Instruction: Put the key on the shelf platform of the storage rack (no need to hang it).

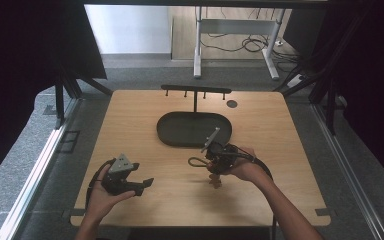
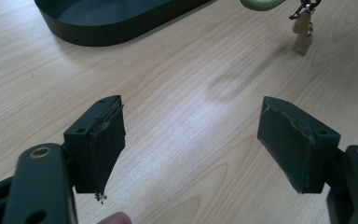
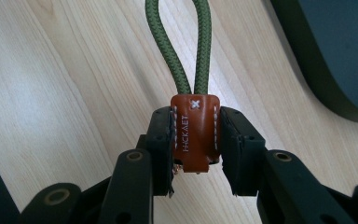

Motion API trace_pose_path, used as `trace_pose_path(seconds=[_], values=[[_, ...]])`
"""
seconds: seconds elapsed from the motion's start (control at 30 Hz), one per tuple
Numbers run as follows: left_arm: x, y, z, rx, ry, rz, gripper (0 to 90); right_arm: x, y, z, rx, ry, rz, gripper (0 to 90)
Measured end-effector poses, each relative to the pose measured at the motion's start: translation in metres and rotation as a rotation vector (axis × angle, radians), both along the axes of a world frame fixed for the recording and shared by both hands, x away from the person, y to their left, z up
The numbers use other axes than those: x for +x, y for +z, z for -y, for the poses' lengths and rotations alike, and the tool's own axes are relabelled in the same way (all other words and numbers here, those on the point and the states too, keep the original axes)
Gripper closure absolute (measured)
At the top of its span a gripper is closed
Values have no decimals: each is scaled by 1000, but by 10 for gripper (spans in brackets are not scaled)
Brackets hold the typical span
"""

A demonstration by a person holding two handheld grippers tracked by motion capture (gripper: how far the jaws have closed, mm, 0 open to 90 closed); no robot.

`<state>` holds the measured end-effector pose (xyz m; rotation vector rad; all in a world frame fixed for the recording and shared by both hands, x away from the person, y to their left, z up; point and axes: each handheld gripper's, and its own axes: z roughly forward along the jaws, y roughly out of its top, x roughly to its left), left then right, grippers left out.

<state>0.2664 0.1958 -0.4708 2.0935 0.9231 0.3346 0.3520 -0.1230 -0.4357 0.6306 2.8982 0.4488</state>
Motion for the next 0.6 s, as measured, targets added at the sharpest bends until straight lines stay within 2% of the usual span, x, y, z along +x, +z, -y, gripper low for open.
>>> trace_pose_path(seconds=[0.37,0.6], values=[[0,1,-1,-1,1,2,235,6,3,-8,0,10,-11,667],[0,0,0,0,-1,-1,235,10,12,-8,-5,5,-5,667]])
